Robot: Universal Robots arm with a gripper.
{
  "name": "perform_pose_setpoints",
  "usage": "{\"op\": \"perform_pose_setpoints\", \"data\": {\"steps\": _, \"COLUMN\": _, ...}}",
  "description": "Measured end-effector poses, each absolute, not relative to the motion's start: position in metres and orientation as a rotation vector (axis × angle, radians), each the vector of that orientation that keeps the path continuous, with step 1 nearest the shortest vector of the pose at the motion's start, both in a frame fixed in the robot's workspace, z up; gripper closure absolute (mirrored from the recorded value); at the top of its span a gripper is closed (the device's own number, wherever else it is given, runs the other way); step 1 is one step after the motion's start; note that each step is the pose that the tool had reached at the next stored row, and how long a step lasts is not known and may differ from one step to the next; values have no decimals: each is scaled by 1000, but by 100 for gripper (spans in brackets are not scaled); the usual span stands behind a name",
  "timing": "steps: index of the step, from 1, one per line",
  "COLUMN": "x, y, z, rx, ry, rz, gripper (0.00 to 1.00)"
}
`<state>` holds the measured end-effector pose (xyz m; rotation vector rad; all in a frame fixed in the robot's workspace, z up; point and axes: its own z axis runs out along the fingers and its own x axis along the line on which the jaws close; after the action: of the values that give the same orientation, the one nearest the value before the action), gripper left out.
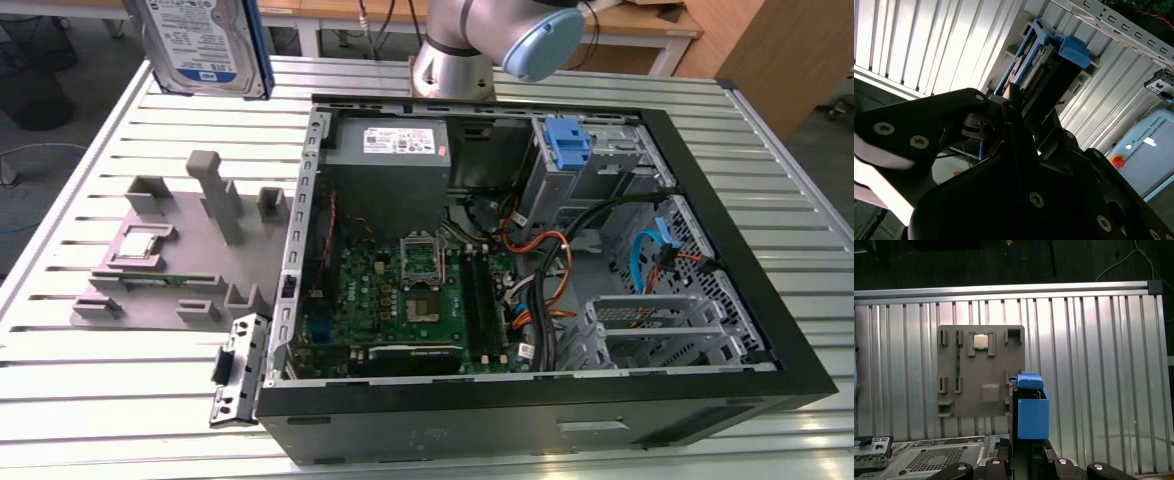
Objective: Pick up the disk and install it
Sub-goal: 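Pick up the disk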
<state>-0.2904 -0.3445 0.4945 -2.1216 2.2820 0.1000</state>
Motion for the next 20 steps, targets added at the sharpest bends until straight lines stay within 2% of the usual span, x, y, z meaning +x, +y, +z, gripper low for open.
{"op": "perform_pose_setpoints", "data": {"steps": 20, "x": -277, "y": -344, "z": 494, "rx": -2122, "ry": 2282, "rz": 100, "gripper": 65}}
